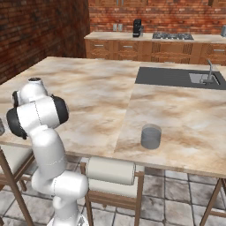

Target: There are four ice cubes in the ice bowl. Place two ice cubes in each glass of water.

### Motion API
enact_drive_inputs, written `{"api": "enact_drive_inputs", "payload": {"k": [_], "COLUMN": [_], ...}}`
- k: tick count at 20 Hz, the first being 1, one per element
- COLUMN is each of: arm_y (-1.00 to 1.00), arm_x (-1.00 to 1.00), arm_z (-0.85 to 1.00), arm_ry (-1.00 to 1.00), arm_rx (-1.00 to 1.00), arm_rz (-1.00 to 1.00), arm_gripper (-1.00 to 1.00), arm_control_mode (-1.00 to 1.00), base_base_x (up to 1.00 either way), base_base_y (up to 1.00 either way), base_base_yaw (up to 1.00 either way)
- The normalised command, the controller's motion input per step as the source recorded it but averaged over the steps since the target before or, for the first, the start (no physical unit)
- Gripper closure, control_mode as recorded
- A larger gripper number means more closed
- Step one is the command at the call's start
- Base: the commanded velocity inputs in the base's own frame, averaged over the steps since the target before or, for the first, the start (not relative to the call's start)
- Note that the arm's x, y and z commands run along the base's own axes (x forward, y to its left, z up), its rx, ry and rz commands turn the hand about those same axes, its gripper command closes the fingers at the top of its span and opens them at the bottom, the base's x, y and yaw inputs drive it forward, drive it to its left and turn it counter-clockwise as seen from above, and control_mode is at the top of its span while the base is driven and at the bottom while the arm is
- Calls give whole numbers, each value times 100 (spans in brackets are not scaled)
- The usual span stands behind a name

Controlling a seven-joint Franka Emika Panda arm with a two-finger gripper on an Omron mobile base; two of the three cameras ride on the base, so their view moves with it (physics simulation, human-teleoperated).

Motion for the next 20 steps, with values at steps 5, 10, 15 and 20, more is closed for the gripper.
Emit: {"api": "enact_drive_inputs", "payload": {"k": [5, 10, 15, 20], "arm_y": [27, 24, 13, 0], "arm_x": [32, 33, 30, 12], "arm_z": [-28, -31, -30, -31], "arm_ry": [0, 0, 0, 0], "arm_rx": [-2, -2, -1, 0], "arm_rz": [-2, -1, 0, 0], "arm_gripper": [-100, -100, -100, -100], "arm_control_mode": [-100, -100, -100, -100], "base_base_x": [0, 0, 0, 0], "base_base_y": [0, 0, 0, 0], "base_base_yaw": [0, 0, 0, 0]}}
